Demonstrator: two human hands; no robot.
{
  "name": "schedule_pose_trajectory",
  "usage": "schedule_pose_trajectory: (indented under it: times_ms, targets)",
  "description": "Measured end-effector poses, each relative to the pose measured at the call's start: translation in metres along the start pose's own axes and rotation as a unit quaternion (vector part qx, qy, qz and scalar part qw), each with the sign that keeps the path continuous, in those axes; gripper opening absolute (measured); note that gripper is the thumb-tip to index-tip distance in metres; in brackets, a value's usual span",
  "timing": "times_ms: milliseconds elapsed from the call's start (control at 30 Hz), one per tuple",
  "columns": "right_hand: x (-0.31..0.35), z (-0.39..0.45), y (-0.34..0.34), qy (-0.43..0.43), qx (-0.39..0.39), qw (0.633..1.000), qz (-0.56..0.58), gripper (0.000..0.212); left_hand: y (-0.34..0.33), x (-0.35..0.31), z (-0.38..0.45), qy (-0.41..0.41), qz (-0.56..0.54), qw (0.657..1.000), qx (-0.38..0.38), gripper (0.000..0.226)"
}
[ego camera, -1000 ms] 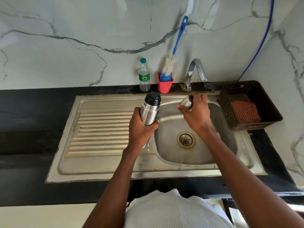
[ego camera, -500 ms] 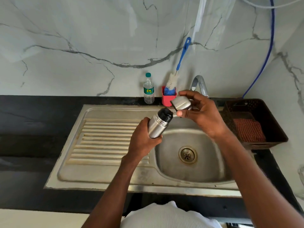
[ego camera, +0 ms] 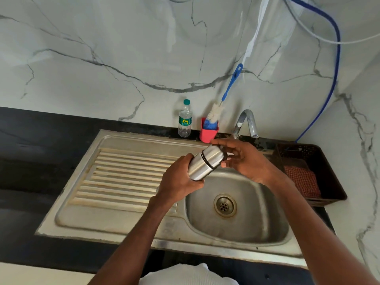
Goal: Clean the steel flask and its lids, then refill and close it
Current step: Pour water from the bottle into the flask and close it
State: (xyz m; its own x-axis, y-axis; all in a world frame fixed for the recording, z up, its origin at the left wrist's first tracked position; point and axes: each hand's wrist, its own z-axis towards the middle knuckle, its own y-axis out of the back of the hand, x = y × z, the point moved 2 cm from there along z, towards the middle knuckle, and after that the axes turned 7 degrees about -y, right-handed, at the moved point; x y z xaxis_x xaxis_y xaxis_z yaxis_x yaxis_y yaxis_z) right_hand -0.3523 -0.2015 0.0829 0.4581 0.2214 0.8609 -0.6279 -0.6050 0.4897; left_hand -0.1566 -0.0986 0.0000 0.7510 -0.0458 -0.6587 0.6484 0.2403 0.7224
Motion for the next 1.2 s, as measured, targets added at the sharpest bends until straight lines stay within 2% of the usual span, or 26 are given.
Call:
schedule_pose_trajectory:
  times_ms: [100, 300, 433, 567, 700, 833, 900, 967, 1067, 1133, 1200]
  targets:
    - [-0.005, -0.001, -0.003, -0.01, -0.008, 1.0, -0.012, 0.068, -0.001, 0.002, 0.0, 0.001, 0.003, 1.0, 0.008, 0.058]
    - [-0.004, -0.003, -0.004, -0.005, -0.026, 0.994, -0.109, 0.053, -0.001, 0.002, -0.001, -0.011, 0.011, 1.0, 0.02, 0.058]
    - [-0.006, -0.007, -0.002, 0.026, -0.01, 0.994, -0.109, 0.068, -0.001, 0.001, 0.0, -0.009, 0.006, 1.0, 0.019, 0.057]
    - [-0.01, -0.001, -0.002, 0.029, -0.055, 0.994, -0.092, 0.047, -0.002, 0.001, 0.001, -0.013, 0.007, 1.0, 0.025, 0.055]
    - [-0.012, -0.004, -0.001, 0.014, -0.027, 0.993, -0.115, 0.064, -0.003, 0.001, 0.0, -0.016, 0.005, 0.999, 0.028, 0.057]
    - [-0.012, -0.004, 0.001, -0.002, -0.039, 0.993, -0.11, 0.05, -0.003, 0.001, 0.0, -0.017, 0.006, 0.999, 0.028, 0.059]
    - [-0.012, -0.005, -0.001, 0.005, -0.028, 0.992, -0.125, 0.059, -0.003, 0.002, 0.0, -0.018, 0.005, 0.999, 0.029, 0.058]
    - [-0.013, -0.007, -0.004, 0.033, -0.013, 0.994, -0.106, 0.057, -0.003, 0.001, -0.001, -0.019, 0.003, 0.999, 0.027, 0.058]
    - [-0.018, -0.002, -0.009, 0.053, -0.075, 0.988, -0.125, 0.045, -0.003, 0.002, -0.001, -0.018, 0.011, 0.999, 0.028, 0.059]
    - [-0.017, -0.002, -0.013, 0.061, -0.078, 0.983, -0.157, 0.05, -0.003, 0.003, -0.002, -0.02, 0.014, 0.999, 0.03, 0.06]
    - [-0.02, -0.003, -0.016, 0.076, -0.046, 0.981, -0.172, 0.056, -0.003, 0.003, -0.002, -0.022, 0.012, 0.999, 0.029, 0.06]
